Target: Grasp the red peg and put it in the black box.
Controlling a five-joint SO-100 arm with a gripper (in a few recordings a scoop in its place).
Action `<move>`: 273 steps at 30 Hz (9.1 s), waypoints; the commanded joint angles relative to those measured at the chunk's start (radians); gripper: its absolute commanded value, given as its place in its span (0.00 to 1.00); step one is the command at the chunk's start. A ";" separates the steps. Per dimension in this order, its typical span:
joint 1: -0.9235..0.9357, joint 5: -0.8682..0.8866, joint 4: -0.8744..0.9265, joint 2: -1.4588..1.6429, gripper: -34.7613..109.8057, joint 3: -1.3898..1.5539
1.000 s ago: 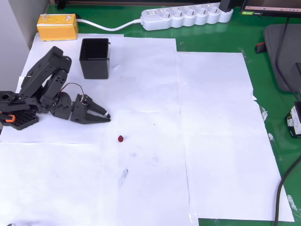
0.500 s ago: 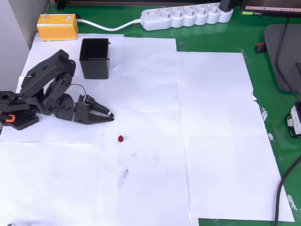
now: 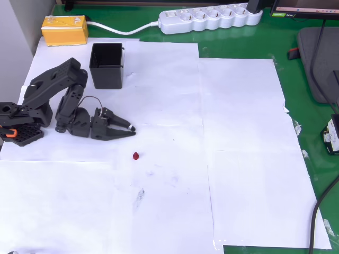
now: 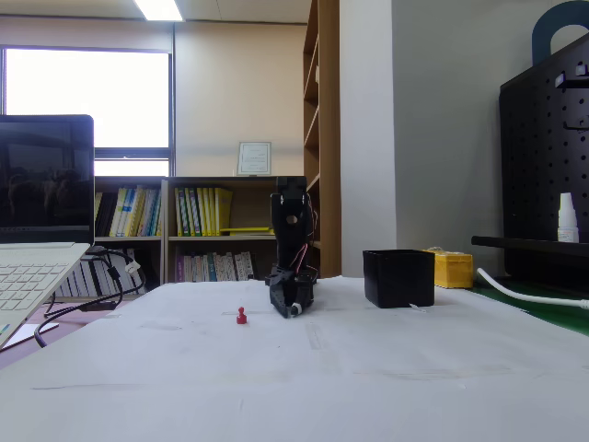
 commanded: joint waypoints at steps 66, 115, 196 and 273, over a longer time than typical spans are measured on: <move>0.241 0.000 -0.034 -0.014 0.56 0.067; 0.288 -0.005 0.282 -0.192 0.56 0.149; 0.215 -0.012 0.479 -0.482 0.24 0.080; -0.795 0.865 3.613 -0.669 0.24 1.769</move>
